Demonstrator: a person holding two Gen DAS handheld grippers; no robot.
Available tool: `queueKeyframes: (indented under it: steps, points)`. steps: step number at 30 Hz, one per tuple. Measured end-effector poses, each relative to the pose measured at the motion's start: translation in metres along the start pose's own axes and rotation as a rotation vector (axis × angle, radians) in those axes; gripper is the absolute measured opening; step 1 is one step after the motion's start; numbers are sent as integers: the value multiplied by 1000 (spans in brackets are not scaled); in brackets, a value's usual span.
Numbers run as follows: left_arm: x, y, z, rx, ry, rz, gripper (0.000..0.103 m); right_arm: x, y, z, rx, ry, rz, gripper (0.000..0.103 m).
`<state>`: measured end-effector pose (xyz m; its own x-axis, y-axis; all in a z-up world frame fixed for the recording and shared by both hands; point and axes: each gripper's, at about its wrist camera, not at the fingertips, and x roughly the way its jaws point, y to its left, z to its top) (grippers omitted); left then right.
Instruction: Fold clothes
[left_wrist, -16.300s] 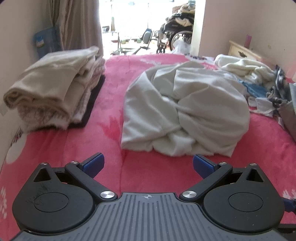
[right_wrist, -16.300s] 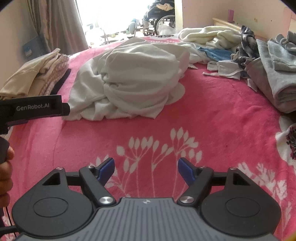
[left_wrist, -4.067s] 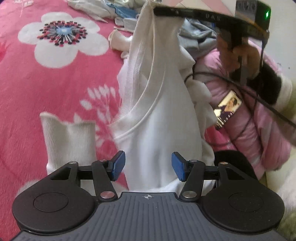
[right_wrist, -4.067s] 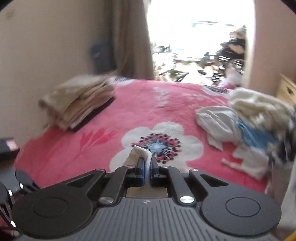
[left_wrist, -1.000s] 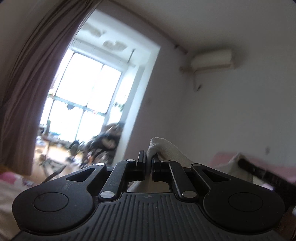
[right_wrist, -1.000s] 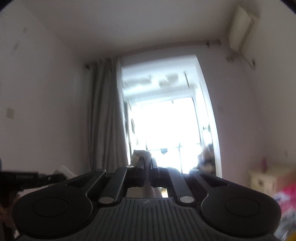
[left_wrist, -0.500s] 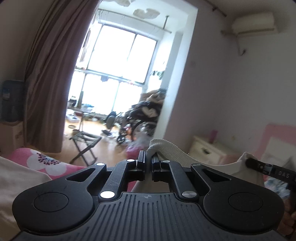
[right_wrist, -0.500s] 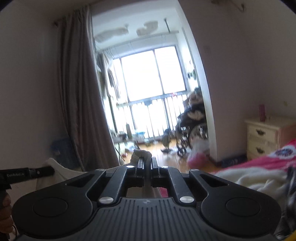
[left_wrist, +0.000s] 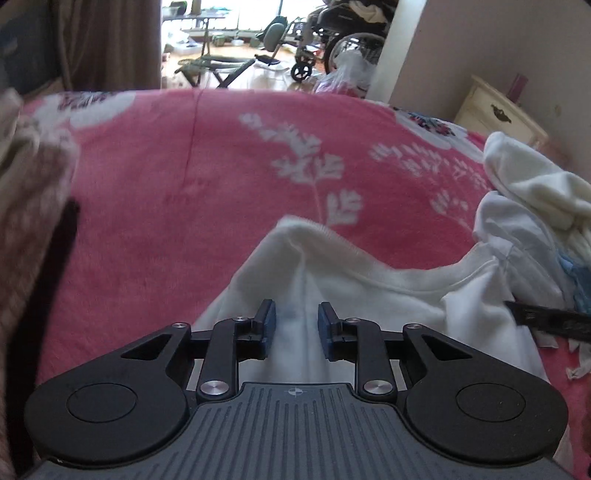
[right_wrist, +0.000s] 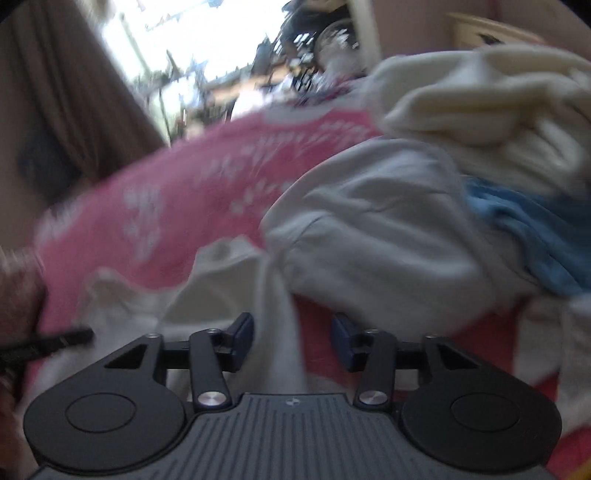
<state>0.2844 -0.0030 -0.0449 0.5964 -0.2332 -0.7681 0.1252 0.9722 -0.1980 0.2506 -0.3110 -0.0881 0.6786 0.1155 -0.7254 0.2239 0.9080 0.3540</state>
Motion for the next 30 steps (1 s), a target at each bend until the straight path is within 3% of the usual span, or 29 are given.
queueKeyframes:
  steps: [6,15,20,24,30]
  points:
    - [-42,5,10,-18,-64,-48,34,-86,-43,3,158,-129,109,54]
    - [-135,-4,13,12,-142,-155,39,-196,-58,-43,168,-123,181,55]
    - [-197,-13,6,76,-201,-167,46,-251,-50,-68,166,-92,201,59]
    - [-239,-16,-2,129,-218,-150,51,-270,-46,-108,178,-26,186,63]
    - [-279,-14,-26,214,-149,-126,57,-268,-42,-159,185,85,108,67]
